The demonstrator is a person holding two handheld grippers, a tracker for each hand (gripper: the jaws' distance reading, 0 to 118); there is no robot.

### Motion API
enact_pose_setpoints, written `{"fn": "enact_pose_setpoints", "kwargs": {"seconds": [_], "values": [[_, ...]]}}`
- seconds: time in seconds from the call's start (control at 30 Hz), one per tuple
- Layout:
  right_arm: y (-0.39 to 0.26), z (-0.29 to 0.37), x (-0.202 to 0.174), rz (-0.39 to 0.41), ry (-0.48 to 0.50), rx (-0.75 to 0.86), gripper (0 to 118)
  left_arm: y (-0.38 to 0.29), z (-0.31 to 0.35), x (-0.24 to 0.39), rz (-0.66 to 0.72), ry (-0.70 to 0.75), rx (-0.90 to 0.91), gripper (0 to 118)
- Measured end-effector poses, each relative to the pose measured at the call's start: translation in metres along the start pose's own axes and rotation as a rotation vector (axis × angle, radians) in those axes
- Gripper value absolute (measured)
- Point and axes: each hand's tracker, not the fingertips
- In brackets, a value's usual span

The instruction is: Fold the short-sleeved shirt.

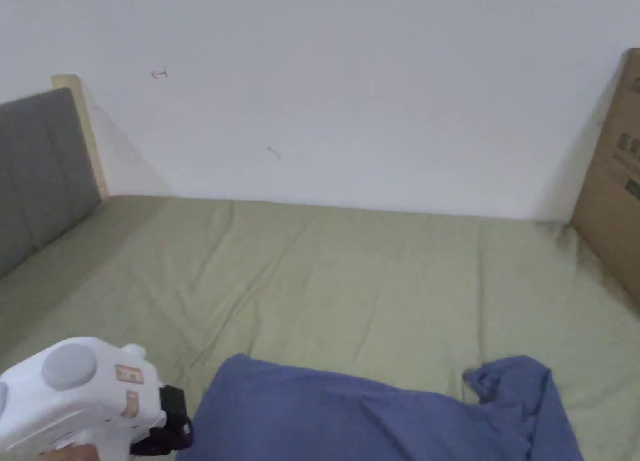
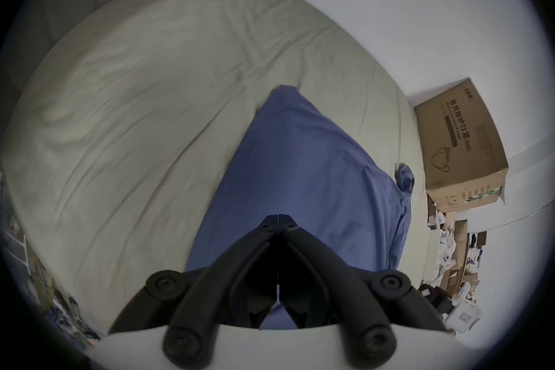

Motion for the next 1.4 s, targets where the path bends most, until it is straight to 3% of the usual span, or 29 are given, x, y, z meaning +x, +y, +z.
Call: {"fn": "enact_pose_setpoints", "kwargs": {"seconds": [0.17,0.3,0.33,0.4,0.43,0.47,0.5,0.63,0.67,0.73,0.77,0.83,0.87,1.0,1.13,1.17,1.2,1.23,1.27,1.3,1.4], "values": [[0.018,-0.034,-0.004,0.006,-0.02,-0.017,0,0.105,-0.102,0.038,-0.081,0.142,-0.215,0],[0.031,-0.063,0.011,0.042,-0.029,-0.048,0,0.143,-0.162,0.051,-0.069,0.197,-0.25,1],[0.029,-0.069,0.017,0.038,-0.027,-0.052,0,0.152,-0.173,0.052,-0.084,0.197,-0.248,22],[0.029,-0.074,0.021,0.034,-0.027,-0.055,0,0.165,-0.187,0.053,-0.116,0.238,-0.23,104],[0.029,-0.08,0.024,0.038,-0.031,-0.06,0,0.163,-0.196,0.053,-0.137,0.268,-0.244,116],[0.029,-0.083,0.025,0.04,-0.036,-0.063,0,0.158,-0.196,0.052,-0.16,0.281,-0.255,109],[0.029,-0.084,0.026,0.041,-0.039,-0.062,0,0.164,-0.202,0.052,-0.176,0.257,-0.186,109],[0.028,-0.093,0.029,0.022,-0.034,-0.06,0,0.154,-0.212,0.04,-0.113,0.283,-0.218,108],[0.028,-0.094,0.029,0.019,-0.033,-0.057,0,0.15,-0.214,0.037,-0.114,0.284,-0.211,99],[0.028,-0.097,0.029,0.019,-0.033,-0.051,0,0.147,-0.199,0.04,-0.094,0.32,-0.137,59],[0.029,-0.096,0.03,0.022,-0.032,-0.047,0,0.148,-0.194,0.043,-0.104,0.371,-0.132,53],[0.032,-0.095,0.033,0.028,-0.033,-0.039,0,0.147,-0.179,0.048,-0.148,0.339,-0.136,37],[0.036,-0.095,0.033,0.027,-0.039,-0.027,0,0.145,-0.176,0.048,-0.147,0.355,-0.131,2],[0.062,-0.104,0.042,-0.023,-0.086,0.014,0,0.135,-0.178,0.043,-0.086,0.274,-0.179,2],[0.108,-0.121,0.048,0.028,-0.148,0.023,0,0.126,-0.194,0.04,-0.067,0.303,-0.166,2],[0.12,-0.127,0.05,0.045,-0.146,0.021,5,0.127,-0.195,0.04,-0.055,0.305,-0.168,2],[0.129,-0.133,0.052,0.046,-0.144,0.029,31,0.128,-0.195,0.04,-0.05,0.307,-0.174,2],[0.138,-0.14,0.052,0.046,-0.156,0.04,83,0.143,-0.205,0.031,-0.053,0.308,-0.178,2],[0.149,-0.15,0.053,0.052,-0.179,0.034,109,0.146,-0.206,0.03,-0.065,0.307,-0.181,2],[0.155,-0.158,0.052,0.052,-0.187,0.032,118,0.148,-0.207,0.028,-0.069,0.306,-0.181,2],[0.17,-0.177,0.047,0.071,-0.175,0.007,118,0.138,-0.205,0.027,-0.061,0.292,-0.176,3]]}}
